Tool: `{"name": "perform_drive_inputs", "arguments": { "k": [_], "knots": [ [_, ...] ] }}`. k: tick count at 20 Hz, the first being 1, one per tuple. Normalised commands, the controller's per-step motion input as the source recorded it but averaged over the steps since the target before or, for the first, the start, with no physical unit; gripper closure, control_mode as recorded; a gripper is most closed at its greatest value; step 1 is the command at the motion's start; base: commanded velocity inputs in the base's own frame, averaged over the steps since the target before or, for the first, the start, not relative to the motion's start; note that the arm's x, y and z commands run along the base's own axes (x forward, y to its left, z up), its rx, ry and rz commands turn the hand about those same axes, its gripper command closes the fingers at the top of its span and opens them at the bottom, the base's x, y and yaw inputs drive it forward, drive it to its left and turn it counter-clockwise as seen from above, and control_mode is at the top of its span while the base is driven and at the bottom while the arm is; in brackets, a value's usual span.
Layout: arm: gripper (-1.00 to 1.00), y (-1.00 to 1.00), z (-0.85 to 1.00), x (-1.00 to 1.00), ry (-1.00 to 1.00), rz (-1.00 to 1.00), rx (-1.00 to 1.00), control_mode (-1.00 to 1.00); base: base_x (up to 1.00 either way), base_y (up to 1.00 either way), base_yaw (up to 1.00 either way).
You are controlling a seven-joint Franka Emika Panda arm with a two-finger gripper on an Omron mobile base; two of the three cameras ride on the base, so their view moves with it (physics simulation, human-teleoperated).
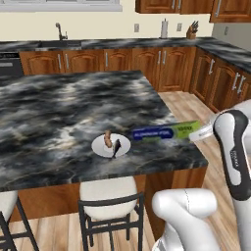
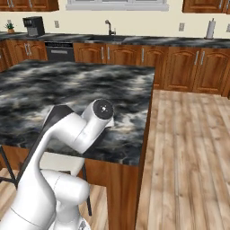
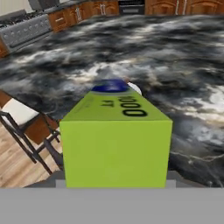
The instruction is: Retrieve the tupperware and aluminum foil from the cabinet and place them on the dining counter near the plate with fish and potato to prepare for storing leftovers.
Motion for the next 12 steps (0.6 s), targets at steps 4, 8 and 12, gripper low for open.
{"name": "perform_drive_inputs", "arguments": {
  "k": [4,8,12],
  "knots": [
    [1.00,0.00,-0.33,0.53,0.00,-0.30,0.00,-1.00,0.00,0.00,0.00],
    [1.00,0.00,-0.29,0.54,0.00,-0.37,-0.03,-1.00,0.00,0.00,0.00],
    [1.00,0.07,-0.25,0.63,0.01,-0.34,-0.03,-1.00,0.00,0.00,0.00]
  ]
}}
